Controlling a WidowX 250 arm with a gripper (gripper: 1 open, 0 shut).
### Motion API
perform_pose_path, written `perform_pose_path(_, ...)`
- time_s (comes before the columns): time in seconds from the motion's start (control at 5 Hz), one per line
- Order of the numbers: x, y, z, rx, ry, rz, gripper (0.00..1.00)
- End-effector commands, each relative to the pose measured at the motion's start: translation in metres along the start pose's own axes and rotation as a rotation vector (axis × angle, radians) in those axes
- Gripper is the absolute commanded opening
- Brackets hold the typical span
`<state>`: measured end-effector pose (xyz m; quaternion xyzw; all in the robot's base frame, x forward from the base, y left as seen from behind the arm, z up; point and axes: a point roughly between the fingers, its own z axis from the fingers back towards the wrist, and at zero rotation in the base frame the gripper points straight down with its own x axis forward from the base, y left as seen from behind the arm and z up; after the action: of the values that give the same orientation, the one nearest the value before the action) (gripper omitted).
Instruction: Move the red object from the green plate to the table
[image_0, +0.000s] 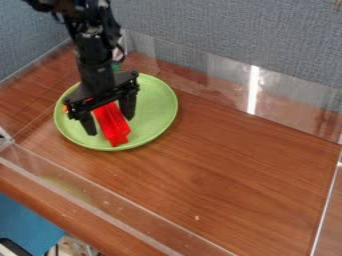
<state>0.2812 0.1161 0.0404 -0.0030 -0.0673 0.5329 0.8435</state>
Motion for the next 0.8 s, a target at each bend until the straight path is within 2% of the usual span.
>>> perform_pose_path(0.0,0.022,-0.002,0.002,-0.027,-0.048,0.007,1.0)
perform_pose_path(0.2,0.03,-0.011,0.006,-0.033,-0.052,0.01,1.0)
perform_pose_path(0.4,0.034,-0.017,0.006,-0.026,-0.056,0.011,1.0)
perform_pose_path(0.6,0.042,-0.025,0.01,-0.029,-0.05,-0.057,1.0)
